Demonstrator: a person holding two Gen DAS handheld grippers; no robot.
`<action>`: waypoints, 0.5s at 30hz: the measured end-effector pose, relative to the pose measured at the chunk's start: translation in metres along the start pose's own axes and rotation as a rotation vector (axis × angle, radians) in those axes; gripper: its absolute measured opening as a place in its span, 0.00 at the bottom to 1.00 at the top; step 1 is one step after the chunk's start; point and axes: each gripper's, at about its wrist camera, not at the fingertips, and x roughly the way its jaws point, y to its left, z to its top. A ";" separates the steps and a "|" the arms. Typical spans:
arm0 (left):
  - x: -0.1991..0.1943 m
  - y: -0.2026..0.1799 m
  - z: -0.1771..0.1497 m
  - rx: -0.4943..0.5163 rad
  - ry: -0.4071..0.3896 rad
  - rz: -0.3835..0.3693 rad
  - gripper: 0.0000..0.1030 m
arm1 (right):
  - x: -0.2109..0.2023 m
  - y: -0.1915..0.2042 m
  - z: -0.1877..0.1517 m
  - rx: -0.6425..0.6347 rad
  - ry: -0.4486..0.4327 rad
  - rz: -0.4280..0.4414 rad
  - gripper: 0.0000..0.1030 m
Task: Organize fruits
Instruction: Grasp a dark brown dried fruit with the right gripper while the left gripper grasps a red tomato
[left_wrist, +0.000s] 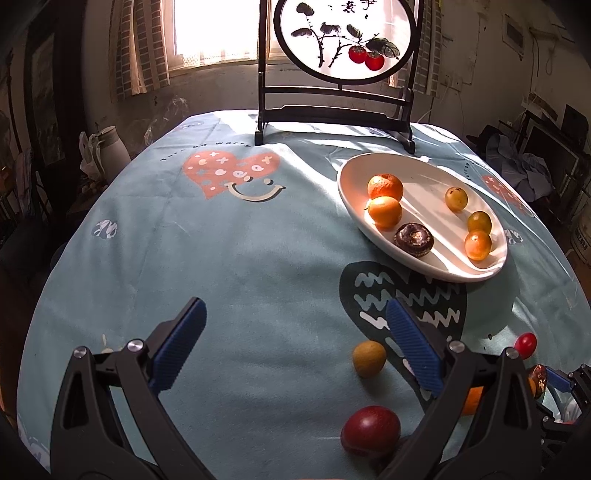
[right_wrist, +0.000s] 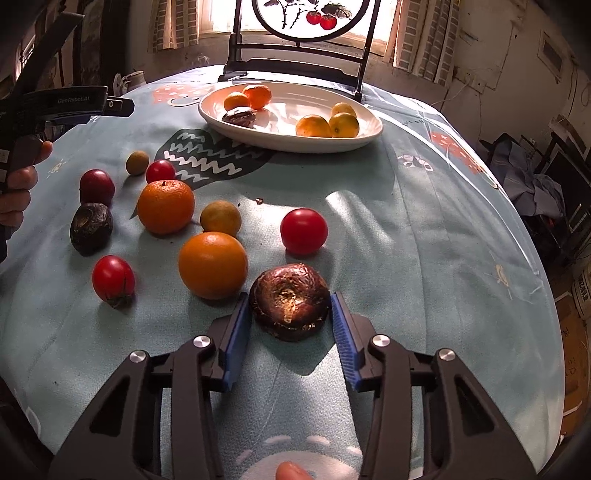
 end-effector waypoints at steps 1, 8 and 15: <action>0.000 0.001 -0.001 0.001 0.004 -0.004 0.97 | 0.000 -0.002 -0.001 0.014 -0.003 0.009 0.42; -0.027 -0.003 -0.017 0.053 -0.064 -0.043 0.97 | -0.005 -0.019 -0.006 0.128 -0.030 0.076 0.42; -0.091 -0.054 -0.074 0.202 -0.113 -0.263 0.97 | -0.005 -0.030 -0.008 0.187 -0.034 0.159 0.42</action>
